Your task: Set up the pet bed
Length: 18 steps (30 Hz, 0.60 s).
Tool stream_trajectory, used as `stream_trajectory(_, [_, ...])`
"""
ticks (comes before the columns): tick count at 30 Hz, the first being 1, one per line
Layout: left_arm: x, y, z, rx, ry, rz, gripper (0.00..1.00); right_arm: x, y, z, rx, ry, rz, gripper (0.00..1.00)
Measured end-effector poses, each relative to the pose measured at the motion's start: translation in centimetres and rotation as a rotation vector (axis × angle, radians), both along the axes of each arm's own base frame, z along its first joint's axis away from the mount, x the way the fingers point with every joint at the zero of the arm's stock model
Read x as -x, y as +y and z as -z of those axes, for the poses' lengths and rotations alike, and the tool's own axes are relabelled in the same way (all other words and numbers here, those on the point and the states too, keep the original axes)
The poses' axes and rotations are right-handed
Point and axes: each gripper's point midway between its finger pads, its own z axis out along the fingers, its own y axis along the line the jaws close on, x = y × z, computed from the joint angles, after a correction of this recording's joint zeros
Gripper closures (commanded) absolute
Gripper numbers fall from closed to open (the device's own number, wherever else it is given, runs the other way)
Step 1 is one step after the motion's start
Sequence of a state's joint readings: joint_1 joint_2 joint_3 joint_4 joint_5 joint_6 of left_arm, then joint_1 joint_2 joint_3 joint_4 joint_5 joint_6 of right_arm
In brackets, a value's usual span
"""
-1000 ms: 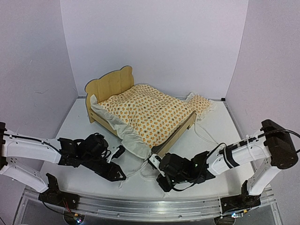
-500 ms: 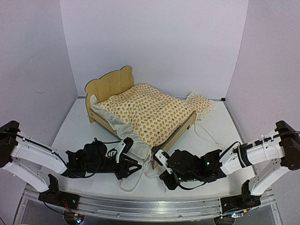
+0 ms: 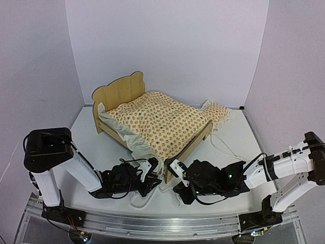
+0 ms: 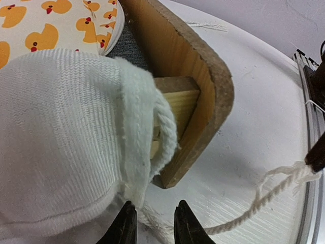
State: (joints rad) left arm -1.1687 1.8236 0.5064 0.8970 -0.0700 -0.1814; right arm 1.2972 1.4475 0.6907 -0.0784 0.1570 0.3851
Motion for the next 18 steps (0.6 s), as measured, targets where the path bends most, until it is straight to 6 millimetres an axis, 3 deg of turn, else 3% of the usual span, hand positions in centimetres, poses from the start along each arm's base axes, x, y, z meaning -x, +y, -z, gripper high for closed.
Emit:
stream_trajectory(4, [-0.7, -0.7, 0.4, 0.005, -0.023, -0.015, 0.79, 0.0, 0.0, -0.5, -0.013, -0.004, 0.001, 1.0])
stream_trajectory(9, [-1.7, -1.3, -0.6, 0.033, -0.07, -0.044, 0.87, 0.0, 0.0, -0.5, -0.013, -0.005, 0.001, 1.0])
stream_trajectory(18, [-2.3, -1.4, -1.2, 0.036, -0.111, -0.062, 0.87, -0.1, 0.0, -0.5, -0.01, -0.011, 0.002, 1.0])
